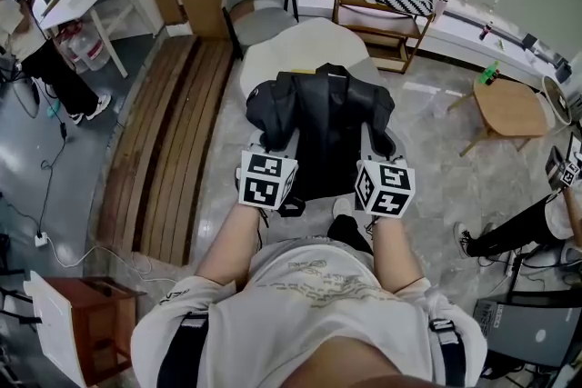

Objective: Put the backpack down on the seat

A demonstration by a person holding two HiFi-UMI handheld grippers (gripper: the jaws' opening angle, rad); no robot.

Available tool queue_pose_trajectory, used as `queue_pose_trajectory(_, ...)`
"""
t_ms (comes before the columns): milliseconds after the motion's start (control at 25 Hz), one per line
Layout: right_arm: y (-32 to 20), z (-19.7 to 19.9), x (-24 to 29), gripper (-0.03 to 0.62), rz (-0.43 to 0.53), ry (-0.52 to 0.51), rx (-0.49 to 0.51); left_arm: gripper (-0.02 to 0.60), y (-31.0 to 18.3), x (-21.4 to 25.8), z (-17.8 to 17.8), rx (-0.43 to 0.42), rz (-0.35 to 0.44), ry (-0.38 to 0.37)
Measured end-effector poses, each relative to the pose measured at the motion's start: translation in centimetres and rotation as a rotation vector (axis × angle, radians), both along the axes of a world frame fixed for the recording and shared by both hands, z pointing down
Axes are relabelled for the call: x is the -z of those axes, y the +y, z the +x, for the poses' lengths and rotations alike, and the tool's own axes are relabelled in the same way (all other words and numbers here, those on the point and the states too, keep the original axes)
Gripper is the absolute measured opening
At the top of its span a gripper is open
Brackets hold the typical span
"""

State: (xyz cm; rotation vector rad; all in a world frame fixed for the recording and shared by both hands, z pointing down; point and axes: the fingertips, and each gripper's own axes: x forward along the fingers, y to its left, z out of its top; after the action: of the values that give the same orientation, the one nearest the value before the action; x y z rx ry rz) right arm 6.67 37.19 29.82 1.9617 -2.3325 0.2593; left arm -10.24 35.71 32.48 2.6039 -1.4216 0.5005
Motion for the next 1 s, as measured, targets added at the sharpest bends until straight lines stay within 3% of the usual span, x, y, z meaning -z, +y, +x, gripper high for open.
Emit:
queue_pose_trajectory(440,-8.2,3.7,-1.1,0.074,-0.007,-0.012,0.020,0.106,-8.1,-1.2,3.8,-0.003,-0.022,-0.009)
queue_pose_trajectory(1000,-20.9,12.2,-1.2,0.074,-0.015,-0.039,0.100,0.106,-19.6,-1.2,12.2,0.056,-0.043,-0.026)
